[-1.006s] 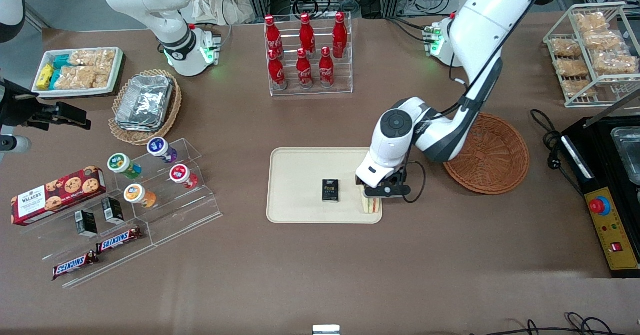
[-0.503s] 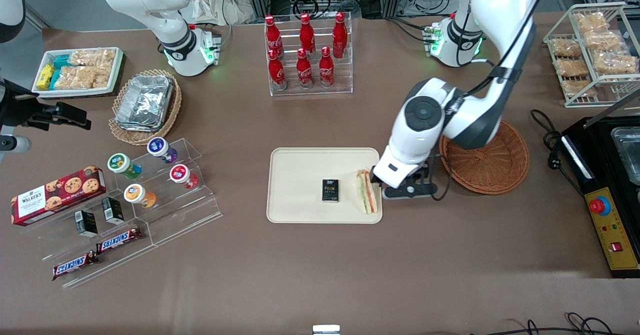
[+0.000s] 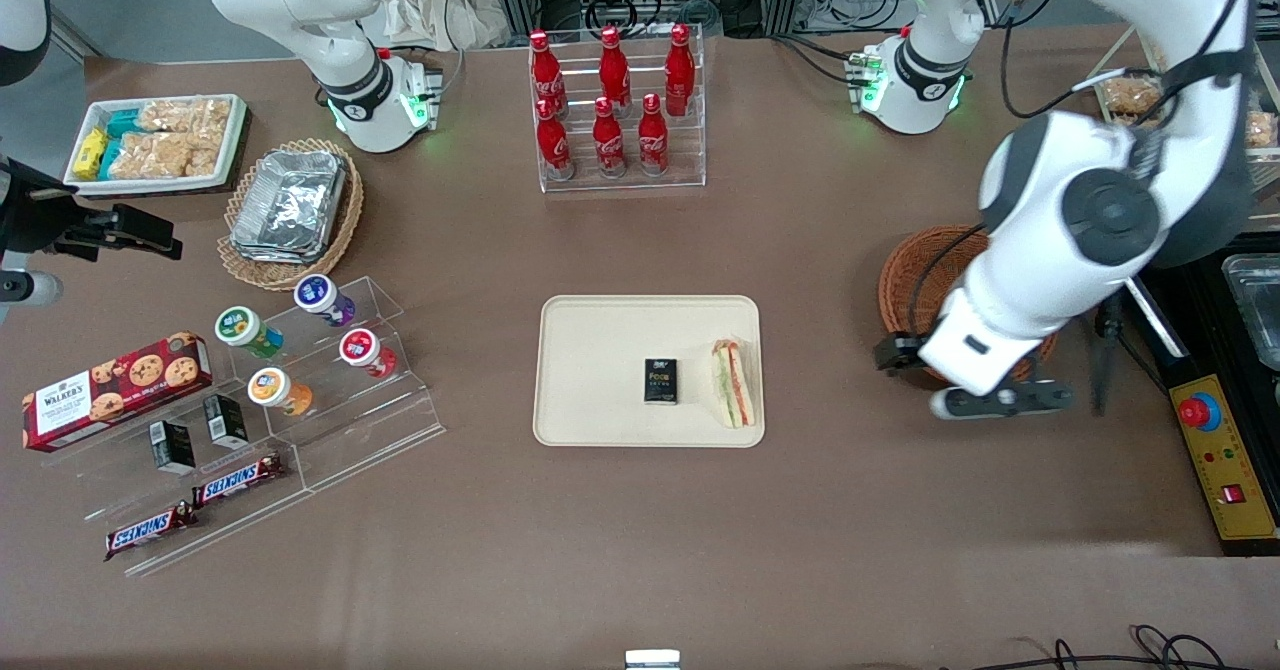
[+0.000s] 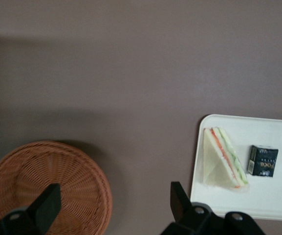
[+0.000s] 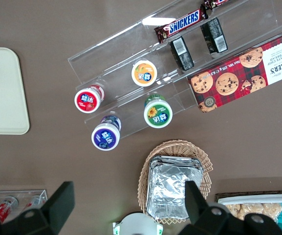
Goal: Place sandwich from basket to tray
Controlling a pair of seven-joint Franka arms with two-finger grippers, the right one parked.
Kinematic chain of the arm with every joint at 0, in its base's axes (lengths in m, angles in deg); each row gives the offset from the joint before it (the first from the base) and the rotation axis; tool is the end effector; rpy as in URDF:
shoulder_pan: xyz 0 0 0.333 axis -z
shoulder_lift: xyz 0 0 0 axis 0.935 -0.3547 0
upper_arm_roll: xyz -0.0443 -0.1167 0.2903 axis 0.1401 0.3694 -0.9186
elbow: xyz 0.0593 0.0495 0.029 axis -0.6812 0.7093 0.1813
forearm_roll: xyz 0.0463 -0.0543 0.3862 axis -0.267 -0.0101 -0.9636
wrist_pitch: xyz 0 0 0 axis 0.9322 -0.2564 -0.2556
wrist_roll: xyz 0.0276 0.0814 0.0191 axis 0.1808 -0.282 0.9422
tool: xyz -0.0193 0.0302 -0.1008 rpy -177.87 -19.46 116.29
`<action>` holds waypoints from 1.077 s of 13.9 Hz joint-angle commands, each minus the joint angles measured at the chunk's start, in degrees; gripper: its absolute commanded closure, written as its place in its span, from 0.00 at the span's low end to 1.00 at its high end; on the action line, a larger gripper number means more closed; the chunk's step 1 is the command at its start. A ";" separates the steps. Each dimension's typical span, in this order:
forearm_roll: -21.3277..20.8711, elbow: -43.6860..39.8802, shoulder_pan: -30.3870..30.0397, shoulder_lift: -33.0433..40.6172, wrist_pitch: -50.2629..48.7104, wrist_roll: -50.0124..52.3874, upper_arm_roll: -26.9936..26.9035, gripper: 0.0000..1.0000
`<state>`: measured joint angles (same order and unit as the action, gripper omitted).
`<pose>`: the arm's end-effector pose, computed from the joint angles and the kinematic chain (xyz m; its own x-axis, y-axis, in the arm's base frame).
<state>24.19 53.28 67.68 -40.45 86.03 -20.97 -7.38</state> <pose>0.6291 -0.1711 0.5093 0.9972 0.0684 0.0296 0.0682 -0.9976 0.0082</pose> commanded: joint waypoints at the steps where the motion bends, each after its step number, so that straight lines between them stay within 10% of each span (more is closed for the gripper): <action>1: 0.60 -7.38 0.06 -0.14 -7.77 -0.52 0.45 0.01; 6: 1.99 -8.19 -4.33 4.60 -14.81 -9.36 0.28 0.02; 10: 7.70 -5.82 9.95 11.37 -17.63 -16.24 -21.64 0.02; 15: 7.28 -5.64 9.73 12.34 -18.17 -19.05 -23.10 0.02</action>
<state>31.39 46.22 76.65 -28.59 67.85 -37.62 -29.35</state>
